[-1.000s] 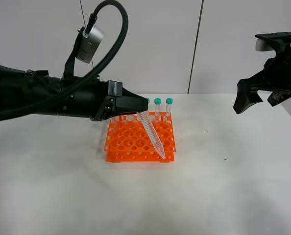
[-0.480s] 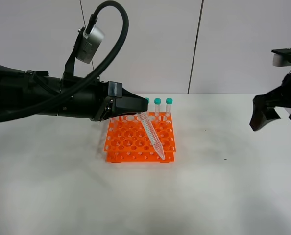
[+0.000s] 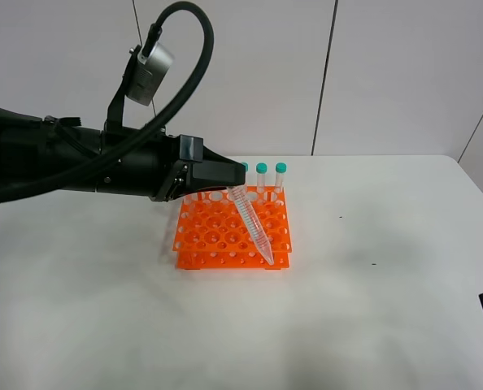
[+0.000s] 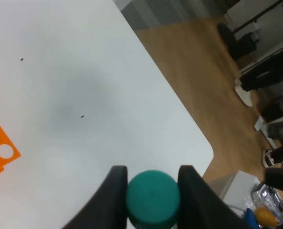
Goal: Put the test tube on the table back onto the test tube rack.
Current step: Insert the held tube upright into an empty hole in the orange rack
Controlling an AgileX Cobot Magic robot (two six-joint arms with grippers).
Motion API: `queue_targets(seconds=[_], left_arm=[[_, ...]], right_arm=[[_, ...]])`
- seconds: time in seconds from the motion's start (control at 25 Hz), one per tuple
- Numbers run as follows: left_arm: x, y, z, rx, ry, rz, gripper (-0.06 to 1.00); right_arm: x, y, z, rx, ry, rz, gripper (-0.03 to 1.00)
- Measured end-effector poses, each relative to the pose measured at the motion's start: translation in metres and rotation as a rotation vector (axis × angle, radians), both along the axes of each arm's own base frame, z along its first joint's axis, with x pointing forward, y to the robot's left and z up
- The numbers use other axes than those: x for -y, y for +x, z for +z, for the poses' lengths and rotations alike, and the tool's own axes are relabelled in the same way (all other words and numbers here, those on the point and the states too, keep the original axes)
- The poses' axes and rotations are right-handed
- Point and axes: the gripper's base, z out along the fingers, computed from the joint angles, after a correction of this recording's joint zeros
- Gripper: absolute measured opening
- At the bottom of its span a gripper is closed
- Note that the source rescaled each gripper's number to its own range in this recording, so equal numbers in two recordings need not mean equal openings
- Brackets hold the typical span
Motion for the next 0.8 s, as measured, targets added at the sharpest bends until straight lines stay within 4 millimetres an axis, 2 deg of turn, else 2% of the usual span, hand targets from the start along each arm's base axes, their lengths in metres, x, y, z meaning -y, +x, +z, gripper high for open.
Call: queue_targets(seconds=[0.2,0.36,0.52,0.8], left_arm=[[0.000,0.000,0.000,0.000,0.000,0.000,0.00],[0.000,0.000,0.000,0.003,0.006,-0.004,0.00],[0.000,-0.001,-0.002,0.013,0.025,-0.016,0.00],[0.000,-0.001,-0.002,-0.029,0.014,-0.001,0.00]], right_arm=[[0.003,-0.047,-0.003,0.249,0.024,-0.012,1.00],[0.004,-0.068,-0.001,0.387,0.045,-0.022,1.00],[0.005,-0.081,-0.001,0.464,0.052,-0.025,1.00],[0.006,-0.082,-0.001,0.472,0.046,-0.034,1.00]])
